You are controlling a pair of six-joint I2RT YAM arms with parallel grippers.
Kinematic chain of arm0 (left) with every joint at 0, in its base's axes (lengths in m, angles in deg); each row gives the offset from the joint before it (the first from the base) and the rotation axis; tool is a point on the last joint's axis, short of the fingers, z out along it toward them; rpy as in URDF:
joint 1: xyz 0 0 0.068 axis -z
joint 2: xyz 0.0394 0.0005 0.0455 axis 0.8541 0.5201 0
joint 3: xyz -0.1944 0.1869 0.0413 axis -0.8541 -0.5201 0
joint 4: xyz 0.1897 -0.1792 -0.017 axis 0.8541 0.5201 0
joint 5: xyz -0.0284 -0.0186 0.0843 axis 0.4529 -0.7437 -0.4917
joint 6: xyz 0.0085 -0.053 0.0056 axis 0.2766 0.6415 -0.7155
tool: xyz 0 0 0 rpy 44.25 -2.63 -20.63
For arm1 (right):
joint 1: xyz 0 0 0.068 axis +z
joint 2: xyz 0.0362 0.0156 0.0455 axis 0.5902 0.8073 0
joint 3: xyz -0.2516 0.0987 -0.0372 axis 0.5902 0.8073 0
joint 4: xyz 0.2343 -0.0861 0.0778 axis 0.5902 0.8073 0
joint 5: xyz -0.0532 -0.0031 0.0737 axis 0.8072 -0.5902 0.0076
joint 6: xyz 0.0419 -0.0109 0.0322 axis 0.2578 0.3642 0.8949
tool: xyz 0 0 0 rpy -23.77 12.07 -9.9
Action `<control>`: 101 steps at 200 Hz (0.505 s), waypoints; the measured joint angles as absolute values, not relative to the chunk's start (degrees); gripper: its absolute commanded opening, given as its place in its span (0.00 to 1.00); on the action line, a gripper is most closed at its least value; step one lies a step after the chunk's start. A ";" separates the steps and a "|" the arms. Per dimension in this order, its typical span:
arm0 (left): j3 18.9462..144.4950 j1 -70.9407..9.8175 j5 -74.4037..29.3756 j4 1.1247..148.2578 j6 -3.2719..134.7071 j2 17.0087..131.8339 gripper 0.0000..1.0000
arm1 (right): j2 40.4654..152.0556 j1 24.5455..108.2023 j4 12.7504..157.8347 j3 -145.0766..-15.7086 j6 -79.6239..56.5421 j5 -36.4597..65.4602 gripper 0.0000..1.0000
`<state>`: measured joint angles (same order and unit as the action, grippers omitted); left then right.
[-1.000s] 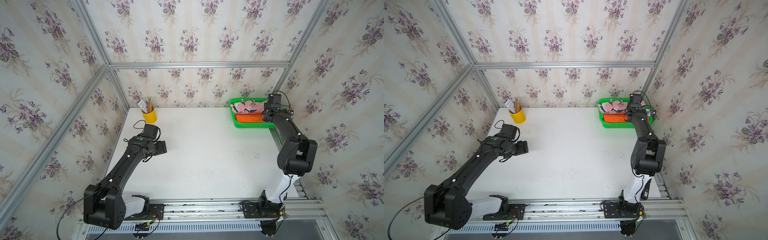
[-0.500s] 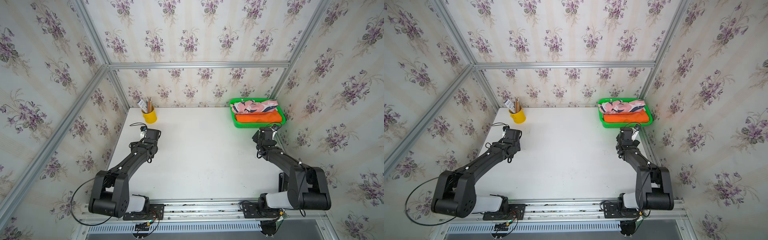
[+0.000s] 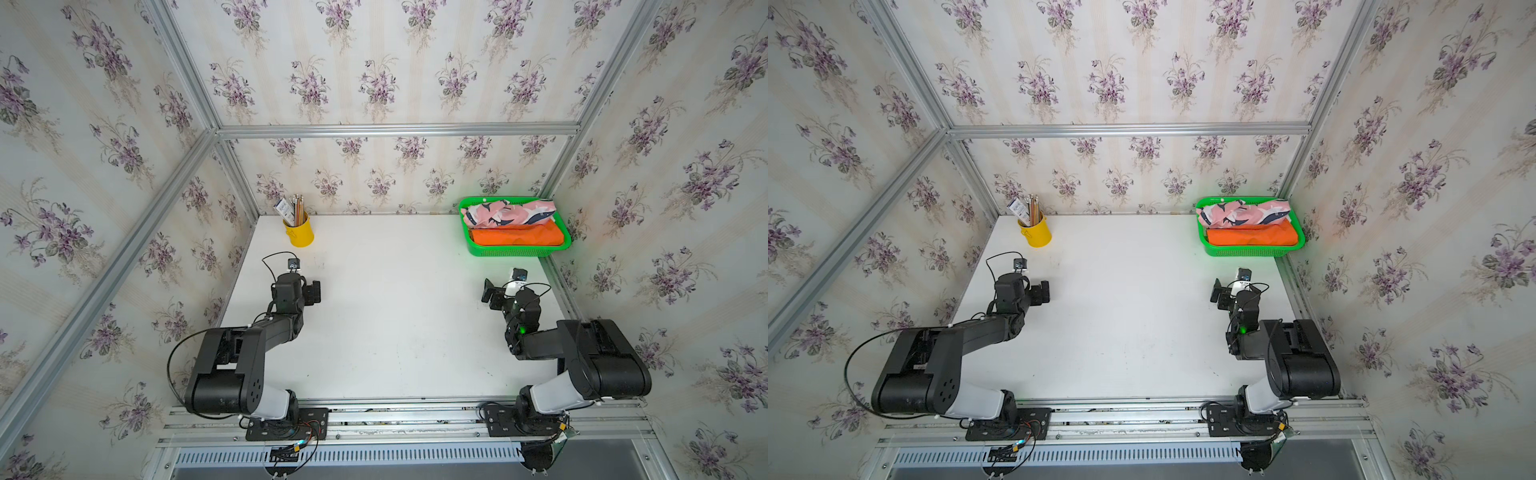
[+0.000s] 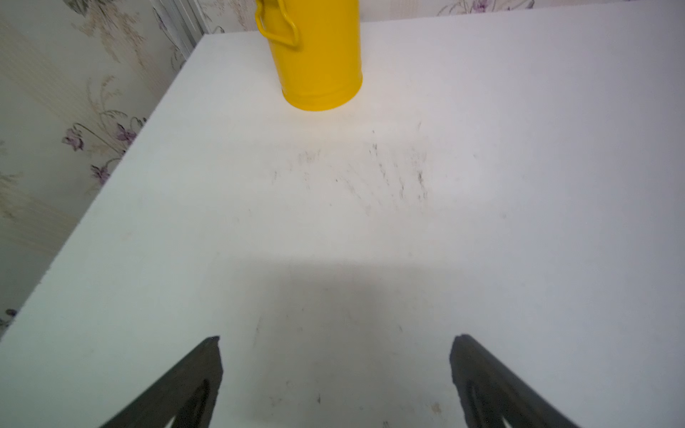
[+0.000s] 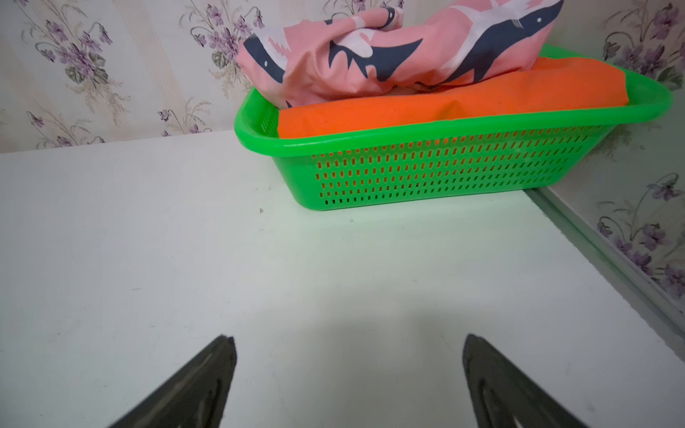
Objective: Roll up the shorts
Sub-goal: Reset both arms
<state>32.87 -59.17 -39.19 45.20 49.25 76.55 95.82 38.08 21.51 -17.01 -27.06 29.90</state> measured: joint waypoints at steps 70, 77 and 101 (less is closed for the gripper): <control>33.24 -57.45 -38.69 38.32 47.42 76.73 0.99 | 95.86 38.08 16.64 -17.05 -28.70 27.14 1.00; 33.24 -57.43 -38.80 38.30 47.39 76.73 0.99 | 95.86 38.08 16.66 -17.05 -28.70 27.14 1.00; 33.24 -57.34 -38.89 38.27 47.24 76.73 0.99 | 96.12 38.08 16.66 -17.38 -28.72 27.12 1.00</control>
<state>33.24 -57.34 -38.89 38.27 47.24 76.73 96.12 38.08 16.66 -17.38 -28.72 27.12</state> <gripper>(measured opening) 0.989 0.998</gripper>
